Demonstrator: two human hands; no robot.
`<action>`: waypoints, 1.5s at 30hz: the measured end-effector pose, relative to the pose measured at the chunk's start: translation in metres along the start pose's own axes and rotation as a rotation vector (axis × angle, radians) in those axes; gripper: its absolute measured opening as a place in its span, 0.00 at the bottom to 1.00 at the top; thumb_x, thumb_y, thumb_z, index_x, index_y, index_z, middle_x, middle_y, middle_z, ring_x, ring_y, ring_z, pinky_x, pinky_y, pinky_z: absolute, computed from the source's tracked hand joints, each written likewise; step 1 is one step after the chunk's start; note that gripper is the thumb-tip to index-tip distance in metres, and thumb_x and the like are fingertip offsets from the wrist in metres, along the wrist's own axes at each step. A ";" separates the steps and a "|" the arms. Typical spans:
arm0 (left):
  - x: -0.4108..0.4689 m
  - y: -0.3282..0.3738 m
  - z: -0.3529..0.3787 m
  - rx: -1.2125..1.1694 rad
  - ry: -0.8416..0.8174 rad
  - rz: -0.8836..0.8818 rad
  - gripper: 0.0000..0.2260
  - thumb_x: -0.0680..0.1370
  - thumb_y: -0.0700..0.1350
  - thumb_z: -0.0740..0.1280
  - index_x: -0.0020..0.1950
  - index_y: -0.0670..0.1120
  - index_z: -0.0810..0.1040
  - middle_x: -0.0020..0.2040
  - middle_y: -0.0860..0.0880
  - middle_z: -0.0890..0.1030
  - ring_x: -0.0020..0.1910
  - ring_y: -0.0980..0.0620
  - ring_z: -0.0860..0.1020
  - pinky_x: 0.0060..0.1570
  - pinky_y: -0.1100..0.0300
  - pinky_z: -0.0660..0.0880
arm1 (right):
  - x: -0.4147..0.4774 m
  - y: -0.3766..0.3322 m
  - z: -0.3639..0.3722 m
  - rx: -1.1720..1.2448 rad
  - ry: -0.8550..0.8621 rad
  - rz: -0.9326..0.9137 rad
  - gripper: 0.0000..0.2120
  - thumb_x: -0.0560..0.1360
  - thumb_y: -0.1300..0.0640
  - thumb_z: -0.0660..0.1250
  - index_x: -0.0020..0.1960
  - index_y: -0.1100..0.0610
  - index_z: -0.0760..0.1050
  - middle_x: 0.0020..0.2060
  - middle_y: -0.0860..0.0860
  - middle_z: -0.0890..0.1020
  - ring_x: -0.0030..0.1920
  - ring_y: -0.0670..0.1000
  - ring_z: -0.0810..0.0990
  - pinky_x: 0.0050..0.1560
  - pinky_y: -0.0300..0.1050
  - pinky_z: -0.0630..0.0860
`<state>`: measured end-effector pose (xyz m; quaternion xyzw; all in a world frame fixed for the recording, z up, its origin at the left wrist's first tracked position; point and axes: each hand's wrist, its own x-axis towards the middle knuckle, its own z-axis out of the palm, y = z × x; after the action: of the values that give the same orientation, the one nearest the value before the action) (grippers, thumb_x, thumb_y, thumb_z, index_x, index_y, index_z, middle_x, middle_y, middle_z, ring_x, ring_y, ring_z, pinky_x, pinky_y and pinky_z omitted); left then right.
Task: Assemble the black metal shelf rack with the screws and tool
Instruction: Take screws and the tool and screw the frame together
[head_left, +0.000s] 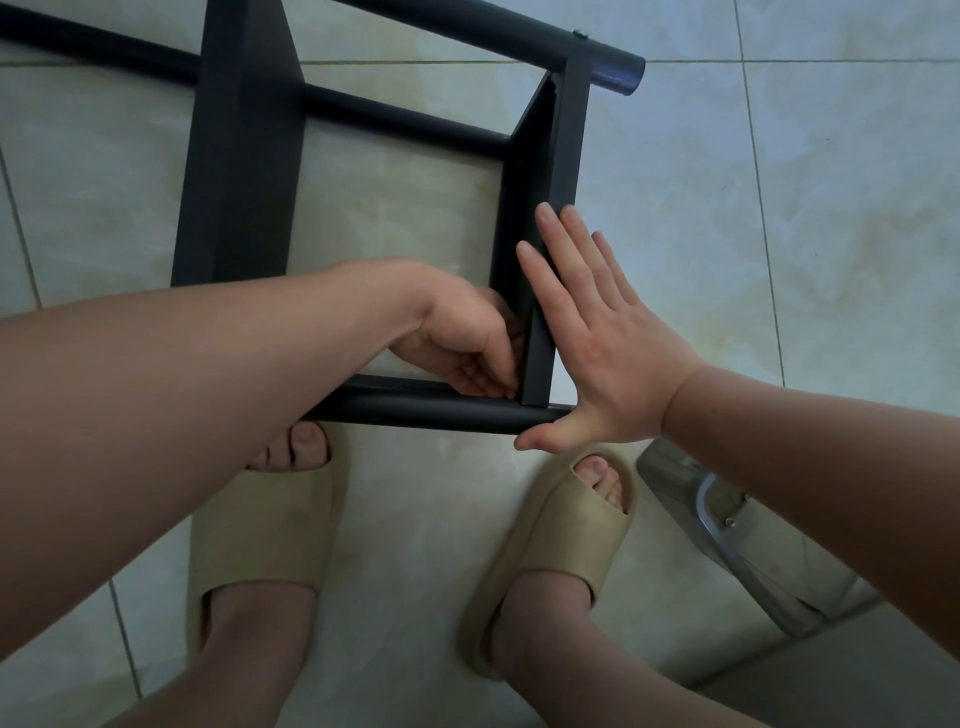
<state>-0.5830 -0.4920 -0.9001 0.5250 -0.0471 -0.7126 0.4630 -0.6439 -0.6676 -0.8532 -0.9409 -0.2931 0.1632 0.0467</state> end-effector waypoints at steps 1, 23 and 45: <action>0.000 -0.001 0.000 -0.011 -0.003 0.016 0.09 0.77 0.28 0.64 0.51 0.39 0.79 0.46 0.40 0.81 0.42 0.48 0.81 0.47 0.59 0.79 | 0.000 0.000 0.000 0.001 0.002 -0.001 0.66 0.65 0.18 0.60 0.81 0.67 0.47 0.80 0.67 0.46 0.81 0.67 0.41 0.79 0.68 0.48; 0.000 0.007 -0.005 0.129 -0.013 -0.063 0.06 0.77 0.33 0.67 0.52 0.40 0.81 0.41 0.46 0.80 0.40 0.52 0.78 0.42 0.63 0.76 | 0.000 0.001 0.000 0.011 0.001 0.000 0.66 0.65 0.19 0.60 0.82 0.67 0.47 0.80 0.67 0.45 0.81 0.67 0.41 0.79 0.68 0.48; -0.002 -0.013 0.001 -0.059 -0.007 0.049 0.12 0.78 0.31 0.65 0.61 0.35 0.76 0.50 0.39 0.80 0.49 0.44 0.81 0.54 0.55 0.78 | -0.001 0.001 0.002 0.012 0.008 -0.006 0.66 0.65 0.19 0.60 0.81 0.67 0.47 0.80 0.67 0.46 0.81 0.68 0.41 0.79 0.68 0.48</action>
<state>-0.5914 -0.4841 -0.9055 0.5071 -0.0404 -0.7041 0.4954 -0.6443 -0.6692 -0.8548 -0.9403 -0.2949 0.1612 0.0540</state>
